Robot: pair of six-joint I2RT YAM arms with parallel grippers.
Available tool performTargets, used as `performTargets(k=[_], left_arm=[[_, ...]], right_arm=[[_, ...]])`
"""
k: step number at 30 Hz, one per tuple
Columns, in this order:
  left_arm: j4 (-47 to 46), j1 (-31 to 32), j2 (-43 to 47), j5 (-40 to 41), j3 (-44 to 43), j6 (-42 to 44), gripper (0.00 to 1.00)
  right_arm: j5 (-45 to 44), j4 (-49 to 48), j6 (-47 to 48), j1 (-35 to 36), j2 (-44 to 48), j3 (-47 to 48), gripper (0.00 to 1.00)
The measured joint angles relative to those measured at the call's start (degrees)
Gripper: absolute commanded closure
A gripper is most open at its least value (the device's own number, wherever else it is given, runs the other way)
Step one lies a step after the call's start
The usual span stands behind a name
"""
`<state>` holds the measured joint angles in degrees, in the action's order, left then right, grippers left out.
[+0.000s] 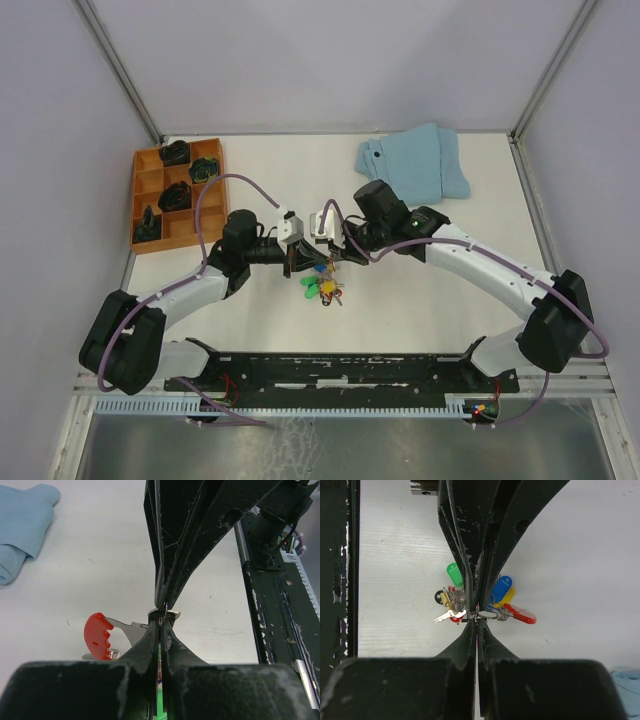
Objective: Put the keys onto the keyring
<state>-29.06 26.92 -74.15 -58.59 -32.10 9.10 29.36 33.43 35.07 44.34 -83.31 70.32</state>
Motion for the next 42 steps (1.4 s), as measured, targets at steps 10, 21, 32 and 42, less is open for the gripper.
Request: performTargets(k=[10,21,32,42], left_arm=[[-0.6,0.2,0.0,1.8,-0.2,-0.9,0.97],[-2.8,0.2,0.0,4.7,0.0,-4.6,0.97],[-5.1,0.2,0.0,6.2,1.0,-6.0,0.97],[-5.0,-0.2,0.6,6.7,1.0,-4.7,0.70]], right_arm=[[-1.9,-0.5,0.1,0.5,1.0,-1.2,0.99],[-2.1,-4.4,-1.8,0.2,0.7,-4.7,0.99],[-2.7,-7.9,-3.9,0.2,-0.3,-5.6,0.99],[-4.0,-2.7,-1.5,0.2,-0.1,-1.8,0.99]])
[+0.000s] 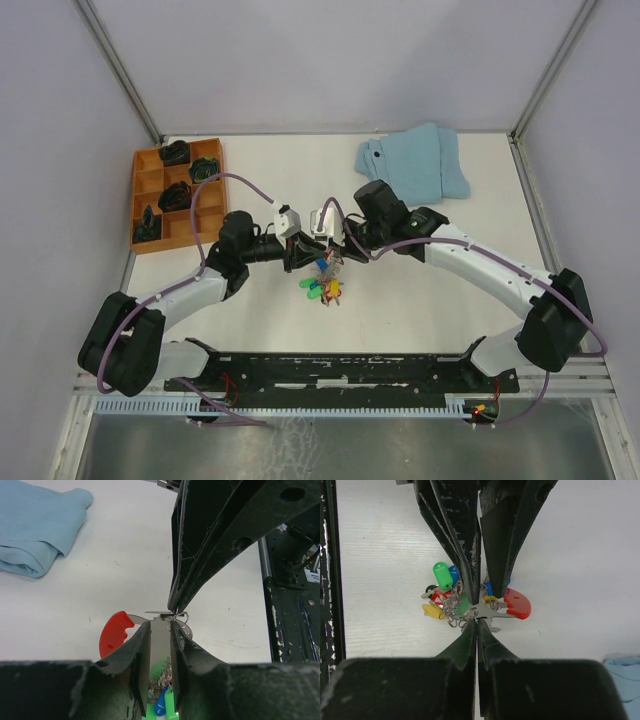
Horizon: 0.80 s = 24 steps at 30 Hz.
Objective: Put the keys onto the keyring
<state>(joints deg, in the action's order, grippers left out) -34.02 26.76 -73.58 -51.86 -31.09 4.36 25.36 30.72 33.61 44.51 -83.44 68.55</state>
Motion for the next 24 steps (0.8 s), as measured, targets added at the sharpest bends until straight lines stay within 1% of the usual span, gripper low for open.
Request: performTargets(k=[5,11,18,24], left_arm=[[0.0,-0.1,0.0,-1.6,0.0,0.5,0.65],[0.3,-0.1,0.0,-4.2,0.0,1.4,0.64],[1.1,-0.1,0.0,-5.5,0.0,2.2,0.62],[1.8,0.0,-0.6,-7.3,-0.5,4.7,0.60]], right_arm=[[0.7,3.3,1.4,0.0,0.0,2.8,0.99],[1.8,5.4,2.3,0.0,0.0,3.5,0.99],[3.6,7.7,3.2,0.0,0.0,4.1,0.99],[4.6,8.1,3.6,0.0,0.0,4.6,0.99]])
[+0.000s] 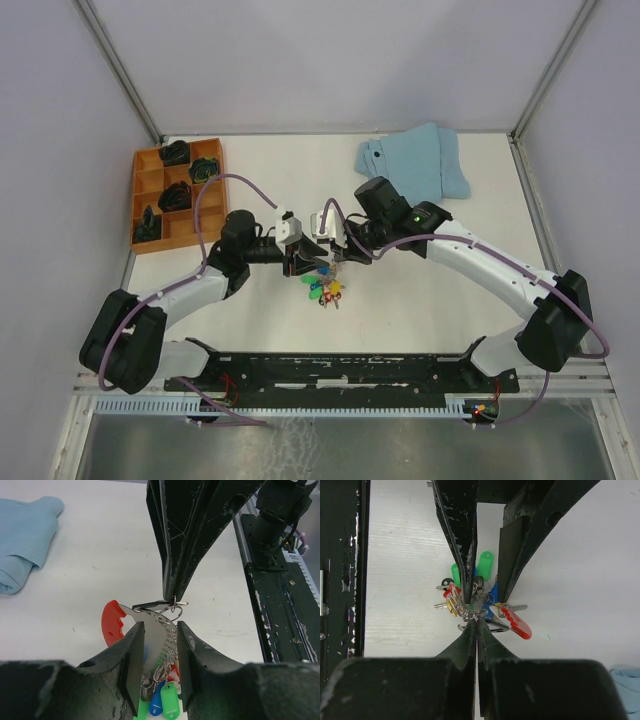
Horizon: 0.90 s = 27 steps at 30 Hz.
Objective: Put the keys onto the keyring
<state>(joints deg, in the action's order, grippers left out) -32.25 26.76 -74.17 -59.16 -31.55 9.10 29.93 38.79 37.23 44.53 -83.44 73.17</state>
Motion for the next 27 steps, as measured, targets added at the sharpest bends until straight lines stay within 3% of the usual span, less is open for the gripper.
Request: performTargets(k=[15,18,23,27], left_arm=[[0.5,2.3,-3.1,-2.5,-2.0,1.9,0.64],[0.8,2.6,-3.5,-2.6,-2.1,1.9,0.70],[2.2,2.7,-3.6,-3.1,-2.6,2.7,0.89],[3.1,3.0,-3.6,-4.0,-2.7,3.4,0.95]], right_arm=[[1.4,1.0,0.5,0.1,-0.1,0.0,0.99],[1.5,1.0,0.6,0.1,-0.1,0.0,0.99],[1.5,1.2,0.6,0.1,-0.1,0.0,0.99],[1.3,1.5,0.6,0.1,-0.1,0.0,0.99]])
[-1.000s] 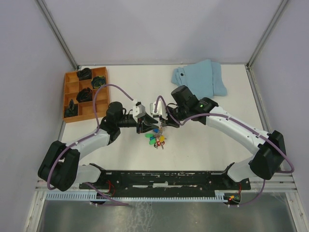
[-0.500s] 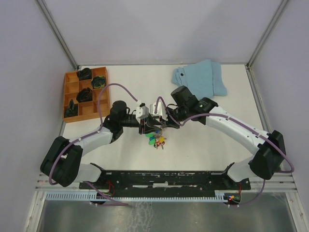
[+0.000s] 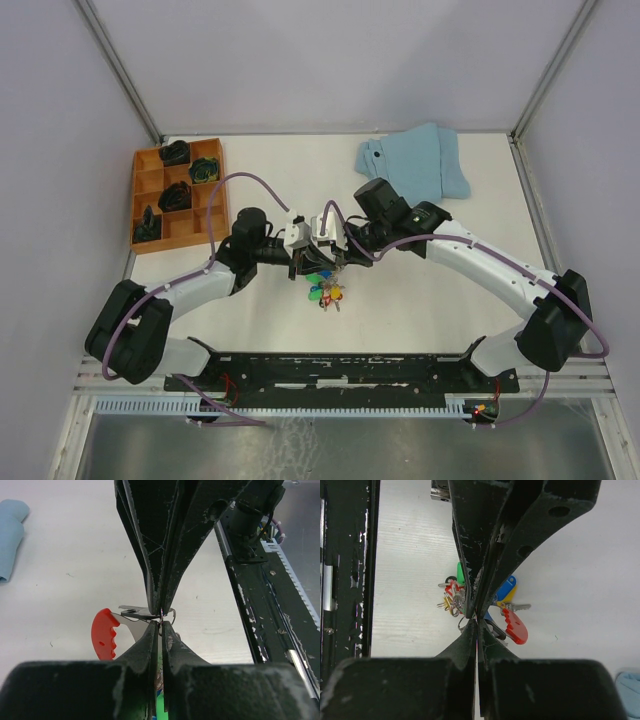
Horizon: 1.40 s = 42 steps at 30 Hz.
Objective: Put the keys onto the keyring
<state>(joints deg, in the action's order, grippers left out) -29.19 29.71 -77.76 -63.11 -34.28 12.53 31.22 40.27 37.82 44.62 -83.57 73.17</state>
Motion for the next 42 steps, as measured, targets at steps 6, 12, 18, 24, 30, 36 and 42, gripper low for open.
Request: performTargets(k=[6,12,18,24,30,36,42], left_arm=[[1.3,0.0,0.0,-0.1,-0.5,1.4,0.97],[3.4,0.0,0.0,0.0,-1.2,2.6,0.97],[5.1,0.3,0.0,0.3,-2.4,3.4,0.97],[5.6,0.4,0.0,1.3,-2.5,3.4,0.97],[4.9,0.4,0.0,3.1,-2.5,1.9,0.97],[2.1,0.4,0.0,7.3,-2.1,-3.0,0.97],[-1.6,0.4,0.0,12.1,-1.0,-8.9,0.97]], right_arm=[[-0.7,0.1,0.0,0.0,0.0,0.0,0.99],[-2.8,0.1,-0.5,0.4,0.3,0.0,0.99],[-5.6,-0.2,-1.2,0.6,3.5,-2.5,0.99],[-6.8,-1.0,-2.3,0.7,4.8,-4.7,0.99],[-7.2,-3.6,-4.2,0.6,6.1,-7.5,0.99],[-7.4,-8.6,-6.4,0.3,6.3,-10.9,0.99],[-9.3,-17.2,-8.6,0.2,6.4,-15.5,0.99]])
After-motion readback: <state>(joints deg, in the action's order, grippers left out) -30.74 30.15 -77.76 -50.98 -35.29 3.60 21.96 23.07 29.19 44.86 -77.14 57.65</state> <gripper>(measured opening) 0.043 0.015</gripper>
